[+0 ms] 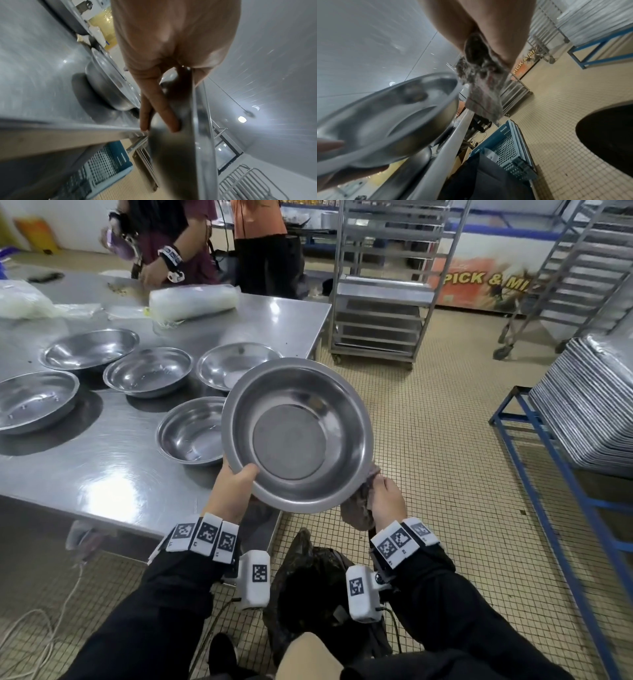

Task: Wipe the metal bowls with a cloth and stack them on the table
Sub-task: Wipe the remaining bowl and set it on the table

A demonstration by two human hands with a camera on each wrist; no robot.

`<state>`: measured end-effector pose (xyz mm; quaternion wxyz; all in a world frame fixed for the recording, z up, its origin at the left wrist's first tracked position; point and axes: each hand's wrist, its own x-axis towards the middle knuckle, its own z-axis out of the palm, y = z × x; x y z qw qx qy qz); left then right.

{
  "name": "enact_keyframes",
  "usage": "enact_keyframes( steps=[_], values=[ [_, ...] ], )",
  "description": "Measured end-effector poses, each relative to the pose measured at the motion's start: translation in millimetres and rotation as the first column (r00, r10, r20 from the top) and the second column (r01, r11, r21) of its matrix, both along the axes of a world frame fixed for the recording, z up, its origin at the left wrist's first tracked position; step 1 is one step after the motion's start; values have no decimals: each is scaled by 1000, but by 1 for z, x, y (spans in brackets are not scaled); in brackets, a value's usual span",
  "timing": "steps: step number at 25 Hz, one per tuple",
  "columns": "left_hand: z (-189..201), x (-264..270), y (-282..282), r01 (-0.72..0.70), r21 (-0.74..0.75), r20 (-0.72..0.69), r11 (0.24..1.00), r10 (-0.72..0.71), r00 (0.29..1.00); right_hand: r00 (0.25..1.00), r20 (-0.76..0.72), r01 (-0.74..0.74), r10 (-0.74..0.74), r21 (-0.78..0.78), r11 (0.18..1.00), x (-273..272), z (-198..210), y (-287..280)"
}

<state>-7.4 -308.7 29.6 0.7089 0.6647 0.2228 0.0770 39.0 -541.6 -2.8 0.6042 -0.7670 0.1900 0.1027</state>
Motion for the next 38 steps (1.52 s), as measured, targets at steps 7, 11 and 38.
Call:
enact_keyframes(
  steps=[7, 11, 38],
  values=[
    [8, 2, 14, 166, 292, -82, 942, -148, 986, 854, 470, -81, 221, -299, 951, 6, 22, 5],
    [26, -5, -2, 279, 275, -48, 920, -277, 960, 600, 616, -183, 510, -515, 837, 42, 41, 38],
    [57, 16, -32, 64, 267, 120, 962, -99, 988, 612, 374, -351, 697, -661, 663, 44, 36, 22]
  ],
)
